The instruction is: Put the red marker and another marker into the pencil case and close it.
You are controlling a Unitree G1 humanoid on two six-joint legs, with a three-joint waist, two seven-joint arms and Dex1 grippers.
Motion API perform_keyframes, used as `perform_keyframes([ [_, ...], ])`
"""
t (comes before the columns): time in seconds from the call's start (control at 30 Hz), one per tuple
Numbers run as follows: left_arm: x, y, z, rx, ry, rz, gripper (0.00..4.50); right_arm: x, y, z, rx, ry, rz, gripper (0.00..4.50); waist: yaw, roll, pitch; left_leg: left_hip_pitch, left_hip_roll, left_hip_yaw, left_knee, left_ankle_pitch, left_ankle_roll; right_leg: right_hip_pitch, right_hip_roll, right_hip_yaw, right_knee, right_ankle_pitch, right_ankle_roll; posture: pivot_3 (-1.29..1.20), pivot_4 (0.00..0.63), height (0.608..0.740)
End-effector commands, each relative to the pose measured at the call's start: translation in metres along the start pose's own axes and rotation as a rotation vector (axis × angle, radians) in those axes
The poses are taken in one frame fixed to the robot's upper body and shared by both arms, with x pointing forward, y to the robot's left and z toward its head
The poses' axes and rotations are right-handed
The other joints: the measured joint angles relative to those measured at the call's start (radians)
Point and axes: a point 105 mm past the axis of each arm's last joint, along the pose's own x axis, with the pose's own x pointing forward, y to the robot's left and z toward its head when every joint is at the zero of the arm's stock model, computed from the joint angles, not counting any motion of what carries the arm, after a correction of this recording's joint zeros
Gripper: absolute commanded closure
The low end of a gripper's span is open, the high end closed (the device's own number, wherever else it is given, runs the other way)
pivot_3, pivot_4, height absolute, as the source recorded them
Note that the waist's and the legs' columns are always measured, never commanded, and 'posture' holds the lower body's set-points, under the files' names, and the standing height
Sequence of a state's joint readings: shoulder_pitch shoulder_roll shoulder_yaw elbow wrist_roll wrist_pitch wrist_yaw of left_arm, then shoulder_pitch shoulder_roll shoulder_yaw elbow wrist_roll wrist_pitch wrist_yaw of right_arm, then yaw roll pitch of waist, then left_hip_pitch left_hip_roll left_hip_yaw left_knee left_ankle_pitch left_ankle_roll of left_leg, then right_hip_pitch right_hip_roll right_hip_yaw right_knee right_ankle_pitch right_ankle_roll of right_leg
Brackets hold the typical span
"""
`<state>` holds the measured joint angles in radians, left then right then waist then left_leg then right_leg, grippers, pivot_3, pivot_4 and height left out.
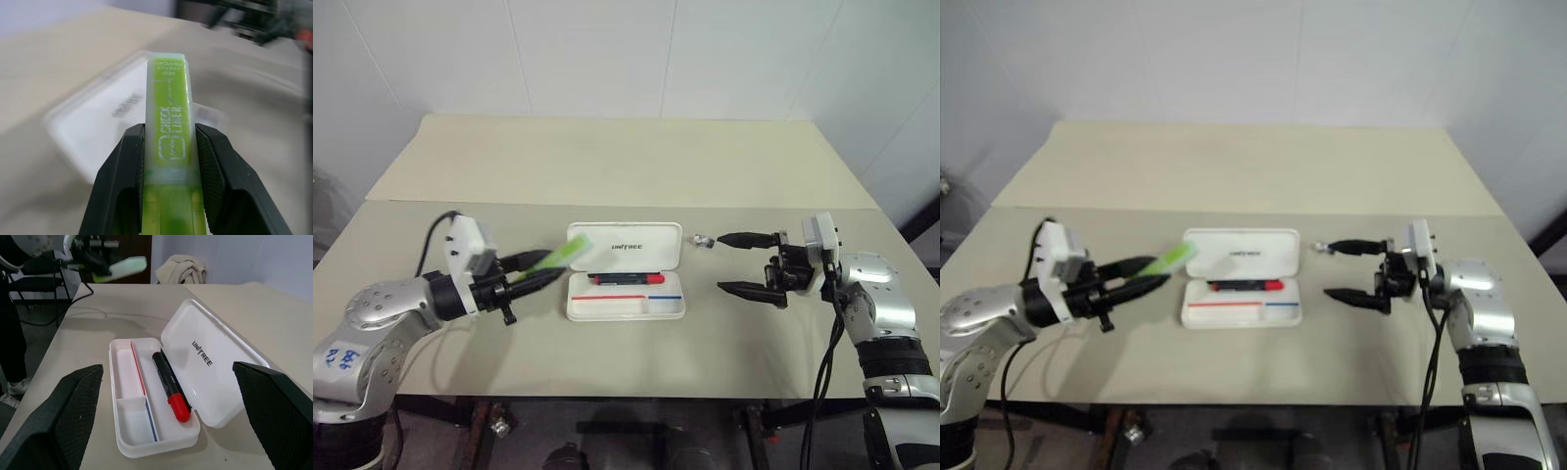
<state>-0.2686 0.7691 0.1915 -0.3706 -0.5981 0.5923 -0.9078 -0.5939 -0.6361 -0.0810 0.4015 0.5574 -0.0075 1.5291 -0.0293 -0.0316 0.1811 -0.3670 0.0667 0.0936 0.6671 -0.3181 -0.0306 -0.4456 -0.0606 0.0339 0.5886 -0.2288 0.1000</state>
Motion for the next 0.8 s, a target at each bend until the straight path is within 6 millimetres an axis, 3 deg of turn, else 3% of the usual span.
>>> perform_keyframes([
  [0.03,0.008,0.000,-0.013,0.036,0.112,-0.092,3.41,0.003,0.007,0.003,-0.041,-0.006,0.062,0.00,0.000,0.000,0.000,0.000,0.000,0.000,0.000,0.000,0.000,0.000,0.000,0.000,0.000,0.000,0.000,0.00,0.150,0.740],
  [0.2,0.025,0.005,-0.025,0.037,0.192,-0.193,3.41,0.004,0.011,-0.002,-0.045,-0.003,0.044,0.00,0.000,0.001,0.000,0.000,0.000,0.000,0.000,0.000,0.000,0.000,0.000,0.000,0.000,0.001,0.002,0.00,0.150,0.740],
  [0.5,0.055,0.018,-0.021,0.087,0.205,-0.278,3.41,0.004,0.017,-0.007,-0.052,0.009,0.005,0.00,0.002,0.001,0.001,-0.002,0.000,0.000,0.000,0.000,0.001,0.000,0.001,0.000,0.002,0.002,0.004,0.00,0.150,0.740],
  [0.8,0.078,0.015,-0.025,0.068,0.213,-0.333,3.41,0.002,0.023,-0.012,-0.053,0.020,-0.030,0.00,0.002,0.001,0.001,-0.002,0.000,0.000,0.001,0.000,0.001,0.000,0.001,0.001,0.003,0.002,0.005,0.00,0.150,0.740],
])
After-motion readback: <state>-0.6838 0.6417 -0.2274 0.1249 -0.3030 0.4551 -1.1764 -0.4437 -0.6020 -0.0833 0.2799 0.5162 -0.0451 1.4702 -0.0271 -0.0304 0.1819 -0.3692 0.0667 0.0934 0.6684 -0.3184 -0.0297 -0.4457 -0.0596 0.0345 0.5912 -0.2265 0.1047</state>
